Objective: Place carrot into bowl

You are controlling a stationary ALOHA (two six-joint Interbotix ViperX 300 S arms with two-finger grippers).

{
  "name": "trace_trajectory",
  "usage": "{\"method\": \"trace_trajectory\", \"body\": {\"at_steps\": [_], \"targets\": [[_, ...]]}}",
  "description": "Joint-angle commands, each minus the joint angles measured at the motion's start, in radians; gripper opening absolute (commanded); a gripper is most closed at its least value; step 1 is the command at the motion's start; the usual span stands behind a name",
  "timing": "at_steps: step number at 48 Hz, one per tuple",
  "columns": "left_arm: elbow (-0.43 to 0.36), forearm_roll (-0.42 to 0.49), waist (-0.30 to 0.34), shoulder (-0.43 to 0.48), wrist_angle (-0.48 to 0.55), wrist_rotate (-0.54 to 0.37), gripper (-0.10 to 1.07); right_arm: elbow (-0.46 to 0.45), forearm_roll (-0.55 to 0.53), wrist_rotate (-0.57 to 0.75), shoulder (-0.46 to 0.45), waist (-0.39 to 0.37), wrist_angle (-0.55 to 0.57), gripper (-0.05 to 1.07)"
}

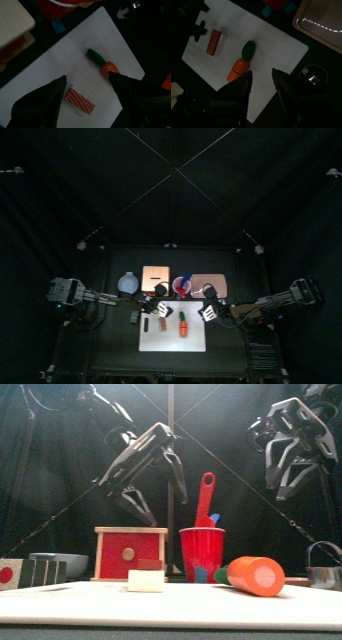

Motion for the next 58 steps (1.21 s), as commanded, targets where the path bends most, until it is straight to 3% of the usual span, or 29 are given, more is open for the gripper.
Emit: {"method": "trace_trajectory", "body": {"at_steps": [1,16,28,36,58], "targets": [[-0.083,0.003,-0.021,0.015,0.061,-0.034,0.99,0.02,-0.026,-0.002,-0.032,-0.015,-0.043,0.75],[-0.253,0.006,-0.083,0.138,0.166,-0.21,0.99,0.097,-0.055,-0.003,-0.061,-0.043,-0.109,0.75],[-0.373,0.012,-0.109,0.244,0.298,-0.216,0.99,0.121,-0.077,-0.005,-0.086,-0.046,-0.126,0.75],[-0.436,0.018,-0.12,0.299,0.321,-0.218,0.99,0.138,-0.077,-0.005,-0.107,-0.044,-0.129,0.75],[-0.483,0.014,-0.137,0.367,0.328,-0.229,0.99,0.153,-0.077,-0.005,-0.137,-0.038,-0.129,0.75]]}}
